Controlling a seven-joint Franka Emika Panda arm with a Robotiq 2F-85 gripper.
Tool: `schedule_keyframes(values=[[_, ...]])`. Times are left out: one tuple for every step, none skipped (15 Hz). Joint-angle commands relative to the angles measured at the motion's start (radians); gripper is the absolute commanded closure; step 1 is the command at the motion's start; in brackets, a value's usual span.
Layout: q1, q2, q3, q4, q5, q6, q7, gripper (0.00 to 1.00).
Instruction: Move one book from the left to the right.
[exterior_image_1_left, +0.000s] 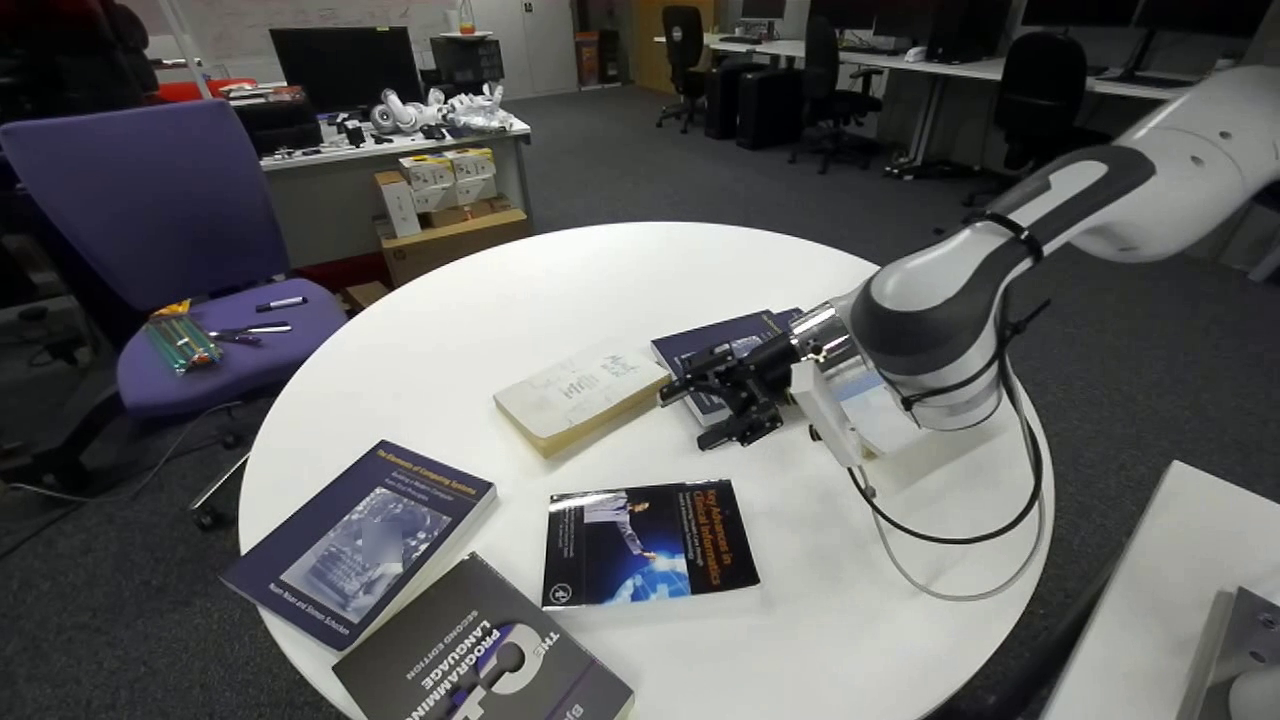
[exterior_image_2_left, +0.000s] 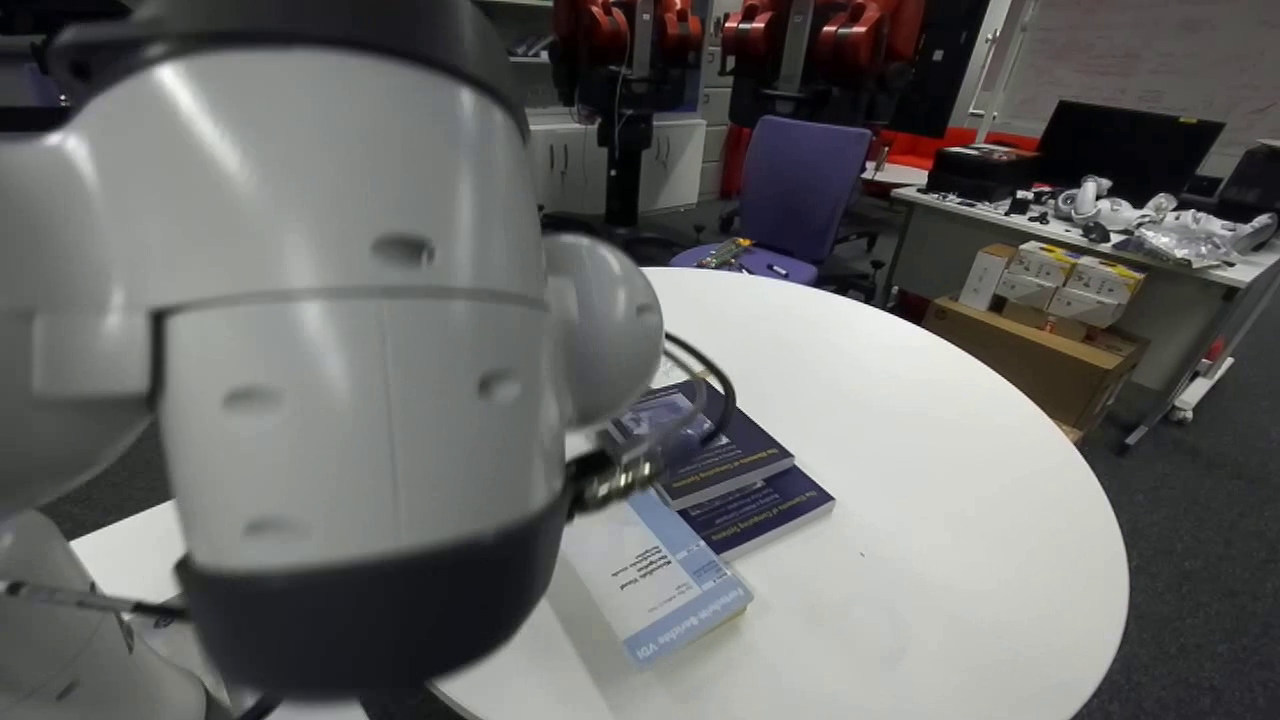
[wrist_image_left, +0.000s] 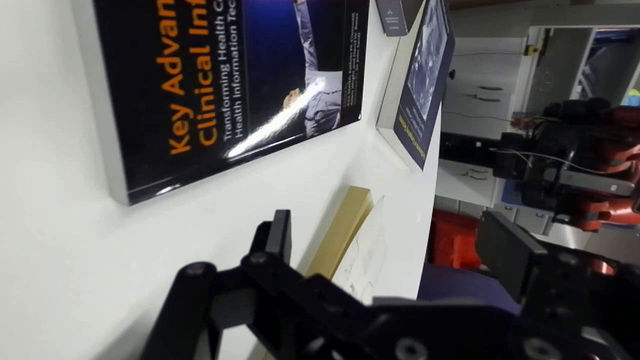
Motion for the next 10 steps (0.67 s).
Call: schedule_keyframes(values=[[0.220,-0.247,0.037,0.045,0.260,0.000,0.016,0.00],[0.292,-0.296,0.035,0.061,0.333,0.000,0.018,0.00],[0.373,-0.347,0.027,0.079,0.412,0.001,0.019,0.00],[0.449,-0.398,0.018,0.086,0.489,0.001,0.017,0.00],[0.526,-0.448,0.004,0.096,0.568,-0.007,0.016,0.00],[0.602,-0.496,-0.022,0.122,0.647,-0.024,0.010,0.00],[0.681,-0.546,-0.061,0.146,0.723,-0.046,0.006,0.00],[0.765,-0.598,-0.112,0.169,0.796,-0.067,-0.001,0.00],[0.840,-0.650,-0.171,0.185,0.873,-0.092,-0.017,0.00],[0.910,-0.705,-0.241,0.190,0.937,-0.118,-0.030,0.00]])
